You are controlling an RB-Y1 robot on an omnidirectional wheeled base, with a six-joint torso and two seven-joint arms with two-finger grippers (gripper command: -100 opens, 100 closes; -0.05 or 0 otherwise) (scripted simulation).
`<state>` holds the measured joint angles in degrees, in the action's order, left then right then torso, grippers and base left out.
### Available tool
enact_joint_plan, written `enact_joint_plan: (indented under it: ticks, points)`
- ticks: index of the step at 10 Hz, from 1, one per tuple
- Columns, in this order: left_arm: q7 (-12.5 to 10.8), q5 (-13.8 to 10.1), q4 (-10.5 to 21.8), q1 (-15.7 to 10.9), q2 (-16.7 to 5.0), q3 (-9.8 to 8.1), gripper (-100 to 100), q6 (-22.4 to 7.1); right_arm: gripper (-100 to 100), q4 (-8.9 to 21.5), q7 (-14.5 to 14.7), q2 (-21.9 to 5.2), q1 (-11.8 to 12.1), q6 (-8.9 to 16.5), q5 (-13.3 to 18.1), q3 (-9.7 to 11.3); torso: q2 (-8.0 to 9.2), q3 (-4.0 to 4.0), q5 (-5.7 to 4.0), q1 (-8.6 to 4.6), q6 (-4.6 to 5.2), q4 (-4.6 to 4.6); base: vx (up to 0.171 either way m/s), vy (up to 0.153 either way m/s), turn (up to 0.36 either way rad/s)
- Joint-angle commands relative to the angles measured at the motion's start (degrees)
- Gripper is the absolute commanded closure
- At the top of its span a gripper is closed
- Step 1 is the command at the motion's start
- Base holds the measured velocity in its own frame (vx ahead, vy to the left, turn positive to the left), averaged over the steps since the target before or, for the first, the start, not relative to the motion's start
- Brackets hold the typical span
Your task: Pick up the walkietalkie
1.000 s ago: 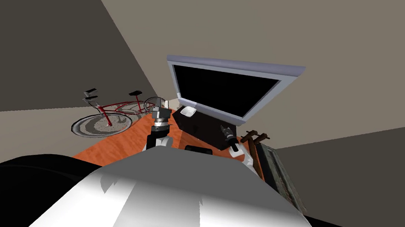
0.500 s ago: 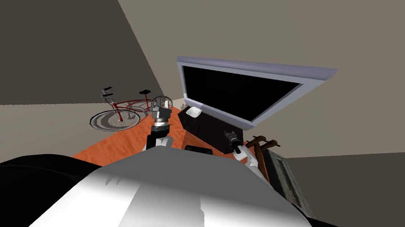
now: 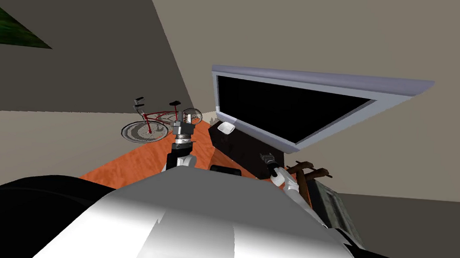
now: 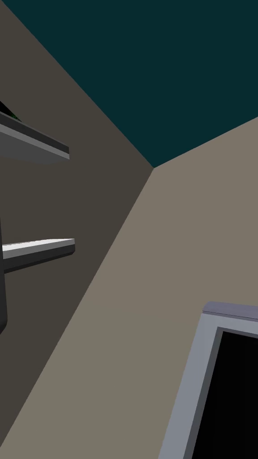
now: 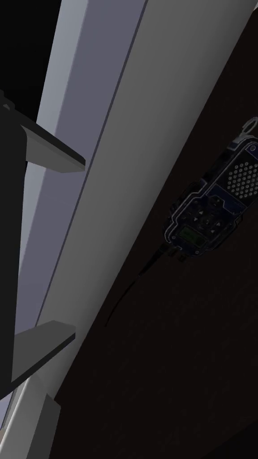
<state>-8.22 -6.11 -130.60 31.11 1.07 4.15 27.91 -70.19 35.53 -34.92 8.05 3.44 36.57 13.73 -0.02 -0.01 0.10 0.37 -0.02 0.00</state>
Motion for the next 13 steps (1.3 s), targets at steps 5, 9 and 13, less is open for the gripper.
enact_joint_plan:
  ticks: [5, 9, 13]
  points:
    - [0.0, 0.0, 0.0, 0.0, 0.0, -0.01, 0, 0.0, -100, 8.8, 5.6, -4.6, 0.4, 2.0, 5.7, 0.3, -0.03, -0.02, -0.03, -0.11, 0.02, -0.01, 0.031, 0.079, 0.156]
    - [0.0, 0.0, 0.0, 0.0, 0.0, -0.01, 0, 0.0, -100, 14.2, 8.7, -6.7, 0.6, 3.0, 8.8, 1.1, 0.0, 0.0, -0.03, -0.17, 0.05, -0.01, 0.029, 0.062, 0.141]
    - [0.0, 0.0, 0.0, 0.0, 0.0, -0.02, 0, 0.0, -100, 14.9, 9.2, -4.7, -0.2, 3.5, 9.8, 0.7, 0.12, 0.06, -0.07, -0.36, 0.07, 0.02, 0.011, -0.005, 0.005]
